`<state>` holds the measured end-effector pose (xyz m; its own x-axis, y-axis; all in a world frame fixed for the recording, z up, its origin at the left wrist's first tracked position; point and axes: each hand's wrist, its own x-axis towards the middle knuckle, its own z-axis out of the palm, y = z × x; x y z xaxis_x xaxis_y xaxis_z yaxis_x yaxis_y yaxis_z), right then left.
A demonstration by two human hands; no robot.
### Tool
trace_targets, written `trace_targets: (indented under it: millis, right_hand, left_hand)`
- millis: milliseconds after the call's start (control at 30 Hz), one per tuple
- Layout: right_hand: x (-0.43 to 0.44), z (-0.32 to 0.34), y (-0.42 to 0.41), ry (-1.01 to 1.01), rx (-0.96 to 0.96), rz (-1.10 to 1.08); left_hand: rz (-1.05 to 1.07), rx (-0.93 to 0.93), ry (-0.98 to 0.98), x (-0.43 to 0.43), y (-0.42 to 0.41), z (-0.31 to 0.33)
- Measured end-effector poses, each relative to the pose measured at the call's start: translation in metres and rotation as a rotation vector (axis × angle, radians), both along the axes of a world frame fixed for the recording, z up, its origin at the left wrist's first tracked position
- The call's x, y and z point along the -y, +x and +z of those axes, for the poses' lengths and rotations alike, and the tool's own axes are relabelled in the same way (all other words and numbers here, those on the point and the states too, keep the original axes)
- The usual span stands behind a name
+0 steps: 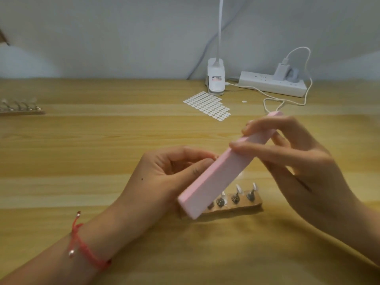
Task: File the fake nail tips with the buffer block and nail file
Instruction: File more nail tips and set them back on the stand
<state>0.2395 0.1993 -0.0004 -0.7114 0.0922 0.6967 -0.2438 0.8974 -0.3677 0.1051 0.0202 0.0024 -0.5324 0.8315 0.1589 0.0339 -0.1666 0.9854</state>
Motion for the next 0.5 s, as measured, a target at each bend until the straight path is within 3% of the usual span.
trace_targets:
  millis: [100,167,333,500]
  right_hand:
    - [-0.025,0.009,0.004,-0.147,-0.111,-0.187]
    - [-0.046,0.014,0.011,-0.182,-0.061,-0.368]
    - [-0.050,-0.002,0.014,-0.103,0.562,-0.480]
    - [-0.034,0.025,0.018,0.228,0.773,-0.774]
  left_hand:
    - [0.134,-0.037,0.032,-0.002,-0.008,-0.004]
    - [0.217,0.007,0.022,-0.003,-0.016,-0.007]
    - [0.308,0.027,-0.005,-0.001,-0.027,-0.008]
    - [0.440,0.031,0.004,0.002,-0.034,-0.006]
